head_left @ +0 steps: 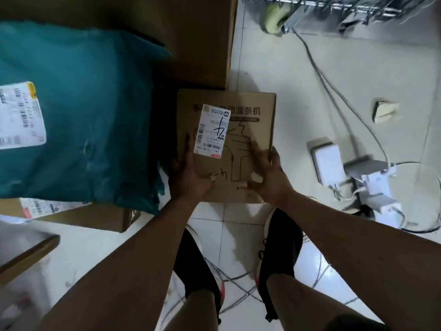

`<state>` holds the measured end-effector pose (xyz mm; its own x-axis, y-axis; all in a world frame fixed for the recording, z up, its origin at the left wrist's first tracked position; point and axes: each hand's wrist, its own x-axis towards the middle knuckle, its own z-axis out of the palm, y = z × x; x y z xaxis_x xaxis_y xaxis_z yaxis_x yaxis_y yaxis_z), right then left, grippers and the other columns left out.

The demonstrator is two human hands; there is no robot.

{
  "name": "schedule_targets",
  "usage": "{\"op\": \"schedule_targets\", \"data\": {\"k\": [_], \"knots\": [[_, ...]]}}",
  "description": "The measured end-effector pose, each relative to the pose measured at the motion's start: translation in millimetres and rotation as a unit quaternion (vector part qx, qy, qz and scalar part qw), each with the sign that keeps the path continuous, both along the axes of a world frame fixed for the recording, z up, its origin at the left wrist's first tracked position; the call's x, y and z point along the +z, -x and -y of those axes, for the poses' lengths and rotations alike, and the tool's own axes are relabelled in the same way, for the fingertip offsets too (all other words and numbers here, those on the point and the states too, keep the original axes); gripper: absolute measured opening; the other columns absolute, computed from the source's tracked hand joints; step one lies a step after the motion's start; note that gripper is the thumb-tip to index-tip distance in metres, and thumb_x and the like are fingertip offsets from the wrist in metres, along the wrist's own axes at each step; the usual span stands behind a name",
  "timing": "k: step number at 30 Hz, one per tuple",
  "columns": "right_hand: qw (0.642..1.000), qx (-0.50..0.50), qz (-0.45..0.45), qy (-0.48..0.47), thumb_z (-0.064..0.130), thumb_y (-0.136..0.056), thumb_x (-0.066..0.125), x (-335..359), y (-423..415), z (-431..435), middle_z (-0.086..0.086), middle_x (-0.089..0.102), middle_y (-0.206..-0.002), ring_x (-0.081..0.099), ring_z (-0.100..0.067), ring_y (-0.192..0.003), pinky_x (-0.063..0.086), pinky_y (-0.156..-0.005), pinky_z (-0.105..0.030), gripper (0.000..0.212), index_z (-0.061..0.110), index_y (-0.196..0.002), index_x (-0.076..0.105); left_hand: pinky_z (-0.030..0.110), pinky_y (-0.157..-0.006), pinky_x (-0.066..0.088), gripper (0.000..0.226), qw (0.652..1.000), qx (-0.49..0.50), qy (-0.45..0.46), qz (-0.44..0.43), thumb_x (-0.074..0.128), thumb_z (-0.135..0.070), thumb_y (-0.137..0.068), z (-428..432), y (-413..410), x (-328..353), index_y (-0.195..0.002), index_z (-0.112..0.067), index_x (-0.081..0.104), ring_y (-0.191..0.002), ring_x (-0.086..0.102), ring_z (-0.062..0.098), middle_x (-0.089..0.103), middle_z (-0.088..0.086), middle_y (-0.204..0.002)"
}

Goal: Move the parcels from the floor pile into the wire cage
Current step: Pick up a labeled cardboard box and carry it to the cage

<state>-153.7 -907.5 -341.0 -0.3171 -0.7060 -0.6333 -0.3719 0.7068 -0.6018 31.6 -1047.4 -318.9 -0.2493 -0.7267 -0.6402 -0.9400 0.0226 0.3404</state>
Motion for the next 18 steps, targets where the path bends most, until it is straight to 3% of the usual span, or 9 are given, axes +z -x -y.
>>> {"op": "schedule_targets", "data": {"k": [5,8,10,12,14,16,18], "knots": [[0.993,0.036,-0.034,-0.108,0.024,-0.084,0.078,32,3,23,-0.011,-0.014,-0.168,0.05,-0.039,-0.135,0.05,-0.103,-0.045,0.115,0.054,-0.156,-0.006,0.041,-0.102,0.046,0.095,0.995,0.04,-0.053,0.071,0.062,-0.033,-0.097,-16,28,27,-0.157,-0.055,-0.007,-0.139,0.036,0.041,0.005,0.014,-0.167],[0.988,0.041,-0.062,-0.134,0.029,-0.087,0.073,83,1,46,-0.012,-0.013,-0.168,0.045,-0.044,-0.138,0.047,-0.105,-0.047,0.108,0.049,-0.158,-0.005,0.044,-0.114,0.042,0.084,0.994,0.063,-0.077,-0.037,0.059,-0.016,-0.098,-36,51,81,-0.162,-0.043,0.012,-0.143,0.037,0.035,0.013,0.012,-0.168],[0.99,0.042,-0.058,-0.124,0.033,-0.086,0.072,126,0,60,-0.012,-0.008,-0.169,0.045,-0.043,-0.137,0.048,-0.105,-0.047,0.105,0.048,-0.159,-0.002,0.041,-0.118,0.036,0.074,0.991,0.05,-0.068,-0.1,0.06,-0.008,-0.094,-41,64,127,-0.16,-0.026,0.031,-0.147,0.033,0.031,0.023,0.011,-0.165],[0.991,0.044,-0.057,-0.11,0.035,-0.087,0.07,175,0,72,-0.013,-0.002,-0.169,0.048,-0.042,-0.135,0.048,-0.105,-0.047,0.101,0.044,-0.161,0.002,0.035,-0.117,0.037,0.066,0.991,0.031,-0.05,-0.123,0.056,-0.003,-0.094,-33,72,174,-0.155,-0.021,0.04,-0.144,0.037,0.023,0.029,0.008,-0.16],[0.992,0.052,-0.07,-0.096,0.036,-0.087,0.07,229,4,85,-0.016,0.005,-0.167,0.047,-0.042,-0.135,0.047,-0.105,-0.045,0.098,0.038,-0.162,0.007,0.033,-0.108,0.045,0.063,0.994,-0.012,-0.017,-0.11,0.055,-0.006,-0.092,-14,72,227,-0.151,-0.025,0.045,-0.132,0.048,0.018,0.038,0.004,-0.154],[0.991,0.068,-0.083,-0.081,0.035,-0.087,0.069,287,8,99,-0.017,0.014,-0.165,0.049,-0.042,-0.133,0.048,-0.103,-0.043,0.094,0.033,-0.162,0.012,0.039,-0.104,0.048,0.063,0.994,-0.033,0.004,-0.106,0.053,-0.011,-0.09,11,67,287,-0.149,-0.03,0.047,-0.128,0.05,0.022,0.04,0.003,-0.151],[0.992,0.08,-0.076,-0.057,0.033,-0.088,0.067,347,12,113,-0.014,0.031,-0.16,0.051,-0.039,-0.132,0.049,-0.101,-0.04,0.086,0.027,-0.16,0.021,0.044,-0.105,0.043,0.058,0.992,-0.103,0.052,-0.045,0.05,-0.03,-0.089,37,58,349,-0.146,-0.036,0.048,-0.129,0.048,0.026,0.042,0.0,-0.15]]}}
